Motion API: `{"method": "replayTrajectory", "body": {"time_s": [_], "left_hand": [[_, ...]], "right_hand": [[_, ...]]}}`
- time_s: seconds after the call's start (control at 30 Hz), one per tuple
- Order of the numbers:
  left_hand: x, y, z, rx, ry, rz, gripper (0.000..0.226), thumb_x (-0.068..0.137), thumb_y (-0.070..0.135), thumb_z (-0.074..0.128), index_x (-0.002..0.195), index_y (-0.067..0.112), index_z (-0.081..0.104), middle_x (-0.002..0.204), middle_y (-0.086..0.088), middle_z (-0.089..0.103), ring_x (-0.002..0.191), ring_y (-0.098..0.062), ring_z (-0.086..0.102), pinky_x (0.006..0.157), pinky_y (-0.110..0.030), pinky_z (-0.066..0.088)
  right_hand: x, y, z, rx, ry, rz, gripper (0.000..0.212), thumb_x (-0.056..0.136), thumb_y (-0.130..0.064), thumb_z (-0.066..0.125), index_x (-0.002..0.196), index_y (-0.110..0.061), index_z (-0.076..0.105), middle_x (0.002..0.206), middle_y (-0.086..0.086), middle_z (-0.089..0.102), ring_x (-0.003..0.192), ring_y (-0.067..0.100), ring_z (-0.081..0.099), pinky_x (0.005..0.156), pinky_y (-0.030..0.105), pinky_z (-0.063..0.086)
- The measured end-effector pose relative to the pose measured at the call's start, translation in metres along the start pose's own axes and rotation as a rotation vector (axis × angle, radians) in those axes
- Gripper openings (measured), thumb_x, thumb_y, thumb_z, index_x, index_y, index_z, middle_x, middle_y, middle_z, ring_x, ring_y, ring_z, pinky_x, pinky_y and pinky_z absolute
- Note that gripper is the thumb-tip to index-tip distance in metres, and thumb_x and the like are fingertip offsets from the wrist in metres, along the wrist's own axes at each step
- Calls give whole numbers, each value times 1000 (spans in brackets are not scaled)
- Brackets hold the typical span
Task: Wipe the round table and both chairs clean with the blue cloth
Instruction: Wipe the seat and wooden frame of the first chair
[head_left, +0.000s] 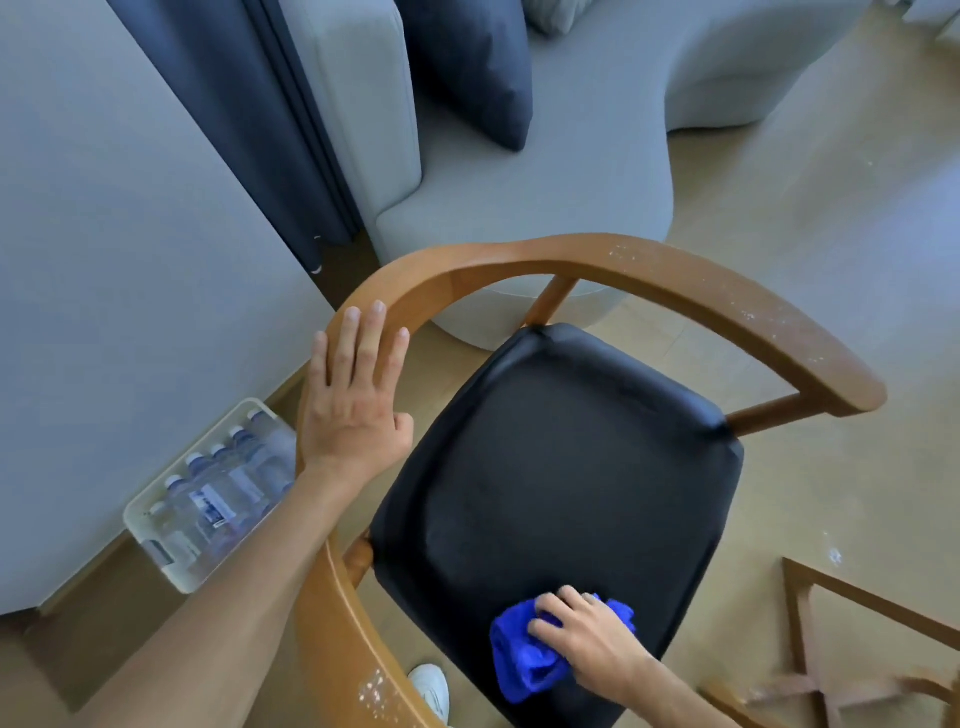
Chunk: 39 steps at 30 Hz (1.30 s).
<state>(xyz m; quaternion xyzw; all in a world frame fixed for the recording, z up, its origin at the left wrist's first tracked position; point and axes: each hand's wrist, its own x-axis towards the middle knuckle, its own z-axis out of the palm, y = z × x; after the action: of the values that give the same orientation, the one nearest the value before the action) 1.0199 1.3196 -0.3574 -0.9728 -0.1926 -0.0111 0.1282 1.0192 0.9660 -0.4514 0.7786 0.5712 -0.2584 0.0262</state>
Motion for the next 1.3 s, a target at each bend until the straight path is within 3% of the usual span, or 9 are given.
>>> {"method": "replayTrajectory", "body": {"time_s": [0.07,0.17,0.33,0.5,0.67,0.87,1.1,1.2,1.3], "left_hand": [[0,0,0,-15,5,9,92,69,32,61,152,16,24,161,-14,3,148,-36,2,117,-58,11],[2,1,6,-20,39,15,91,68,33,61,151,16,28,161,-14,4,148,-36,4,117,-58,11],[1,1,15,-38,100,27,85,70,35,50,150,16,30,161,-14,6,148,-36,6,117,-58,11],[0,2,12,-38,100,17,89,67,35,59,149,17,31,161,-14,7,148,-36,5,117,-57,11],[-1,2,15,-58,133,22,85,69,34,53,149,17,31,161,-14,7,148,-36,6,116,-59,14],[-1,3,15,-72,148,27,85,68,31,52,150,17,30,161,-15,8,148,-35,4,116,-59,14],[-2,0,11,-80,141,29,84,69,29,45,150,17,27,161,-15,8,148,-36,5,115,-59,16],[-2,-1,8,-128,129,32,82,69,31,47,148,19,30,161,-14,9,148,-35,4,116,-59,14],[-4,-3,6,-223,119,36,83,68,32,53,147,21,32,161,-11,12,148,-32,4,118,-56,10]], "right_hand": [[-8,32,-3,-65,46,34,56,34,-17,77,86,-31,63,94,-7,65,69,16,60,52,21,46],[-4,101,-14,41,271,415,75,29,0,81,98,-19,60,94,5,64,70,28,59,49,32,52],[52,163,-51,314,389,1065,41,71,3,61,111,-7,55,108,17,56,94,38,50,70,44,49],[82,169,-68,601,685,1308,31,74,5,53,105,-1,51,104,27,55,96,47,55,77,50,49],[168,185,-109,544,662,1182,45,80,3,54,124,1,47,118,27,51,108,48,49,86,49,44],[224,71,-91,318,457,740,44,80,1,52,123,-8,50,126,15,49,98,35,48,75,40,44],[138,-51,-24,94,94,-4,55,35,-19,80,87,-26,68,98,-3,67,67,18,60,49,26,49],[80,-40,-9,49,-70,-239,51,36,-26,74,85,-34,64,100,-10,66,70,14,61,51,21,47],[48,-21,-12,43,-155,-236,47,46,-22,70,90,-37,63,107,-17,63,78,9,60,57,18,48]]}}
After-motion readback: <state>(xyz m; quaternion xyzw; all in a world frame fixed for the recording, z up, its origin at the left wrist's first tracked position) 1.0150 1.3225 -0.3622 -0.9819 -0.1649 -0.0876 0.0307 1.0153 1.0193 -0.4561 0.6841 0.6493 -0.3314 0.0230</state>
